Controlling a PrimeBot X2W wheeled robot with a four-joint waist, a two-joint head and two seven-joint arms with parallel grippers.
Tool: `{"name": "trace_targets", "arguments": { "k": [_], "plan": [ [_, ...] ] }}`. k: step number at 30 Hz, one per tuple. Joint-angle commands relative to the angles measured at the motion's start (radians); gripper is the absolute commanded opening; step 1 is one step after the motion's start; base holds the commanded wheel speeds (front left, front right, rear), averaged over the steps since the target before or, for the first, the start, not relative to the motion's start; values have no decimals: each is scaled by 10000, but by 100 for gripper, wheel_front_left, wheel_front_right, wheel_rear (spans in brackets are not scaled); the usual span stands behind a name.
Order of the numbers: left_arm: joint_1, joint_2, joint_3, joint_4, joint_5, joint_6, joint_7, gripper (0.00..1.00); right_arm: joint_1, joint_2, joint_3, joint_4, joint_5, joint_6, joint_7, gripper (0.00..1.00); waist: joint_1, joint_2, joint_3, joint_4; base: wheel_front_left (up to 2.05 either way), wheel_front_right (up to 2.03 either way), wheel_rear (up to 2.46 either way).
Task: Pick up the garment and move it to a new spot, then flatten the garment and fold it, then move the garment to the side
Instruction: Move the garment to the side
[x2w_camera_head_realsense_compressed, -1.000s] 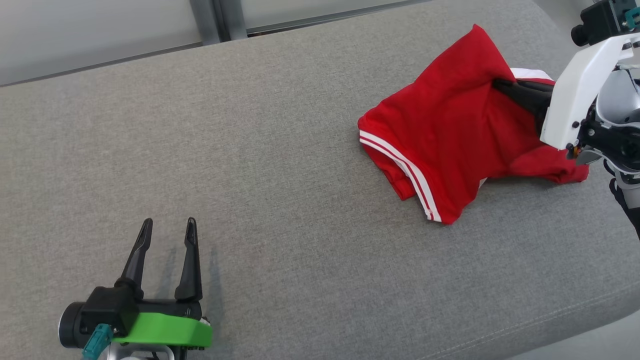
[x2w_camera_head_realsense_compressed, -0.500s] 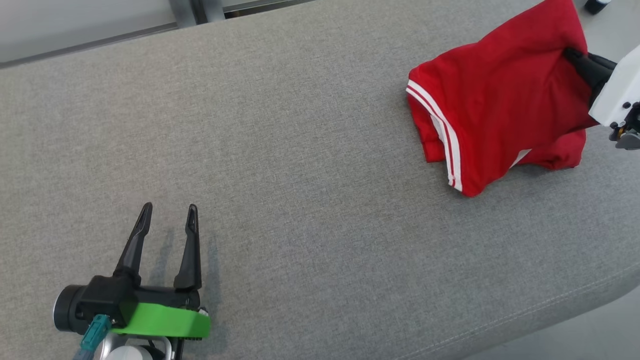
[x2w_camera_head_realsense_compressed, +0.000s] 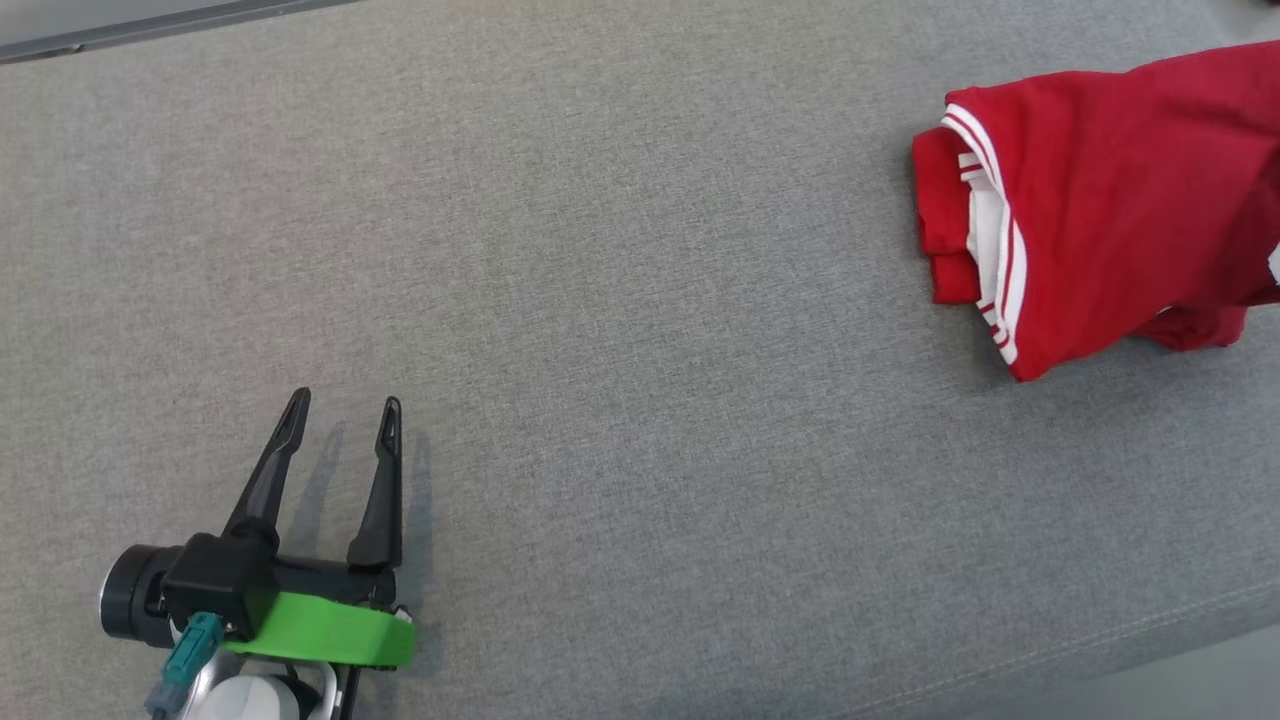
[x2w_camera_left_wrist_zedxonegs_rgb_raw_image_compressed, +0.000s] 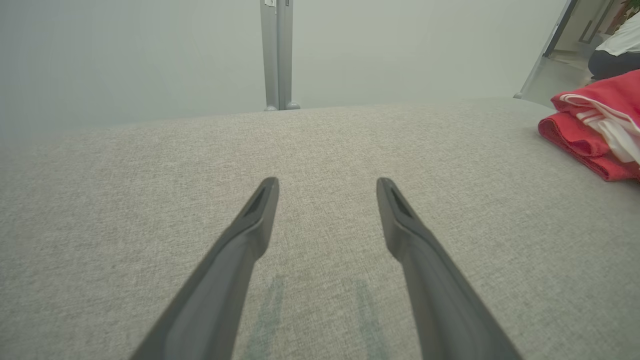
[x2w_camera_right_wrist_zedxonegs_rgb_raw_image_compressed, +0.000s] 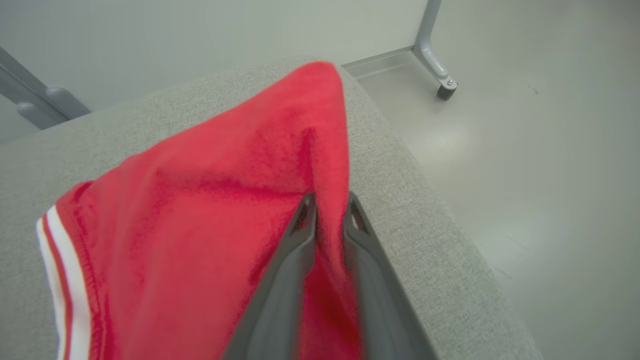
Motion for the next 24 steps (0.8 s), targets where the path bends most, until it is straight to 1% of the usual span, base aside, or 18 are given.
{"name": "trace_targets", "arguments": {
  "k": [1,5,8,10,13,17,18,19,22,24],
  "plan": [
    [-120,119,-8,12,-21,-19,-22,100,-45,43,-356,311,-648,-7,-520,100,0,-1,158,219,0,0,0],
    [-67,135,-52,71,-59,-20,-22,100,-294,330,-633,794,-1693,-1,-1471,100,0,-1,77,361,0,0,0],
    [45,40,-62,102,-63,6,-22,100,-356,340,-264,781,-2076,-4,-2175,100,0,-1,-122,463,0,0,0],
    [149,-20,-50,139,-106,36,-22,100,-348,320,157,600,-2013,-4,-2741,100,0,-1,-350,539,0,0,0],
    [316,-120,13,207,-153,86,-22,100,-31,86,938,118,-1813,-7,-3540,100,0,-1,-771,680,0,0,0],
    [550,-249,149,308,-264,165,-24,100,535,-152,1811,-835,-1468,-7,-4402,100,0,-1,-1430,964,0,0,0],
    [634,-264,223,330,-286,201,-24,100,731,-177,1960,-1122,-1329,-7,-4552,100,0,-1,-1585,1047,0,0,0],
    [634,-264,223,330,-286,201,-24,100,731,-177,1960,-1122,-1329,-7,-4552,100,0,-1,-1585,1047,0,0,0],
    [768,-342,320,445,-377,236,-24,100,1630,-182,2224,-1890,-724,-7,-4715,100,0,-1,-2085,1432,0,0,0],
    [874,-372,355,564,-355,255,-22,100,2290,-304,2281,-2461,-497,-7,-4787,100,0,-1,-2400,1726,0,0,0]
  ]
}}
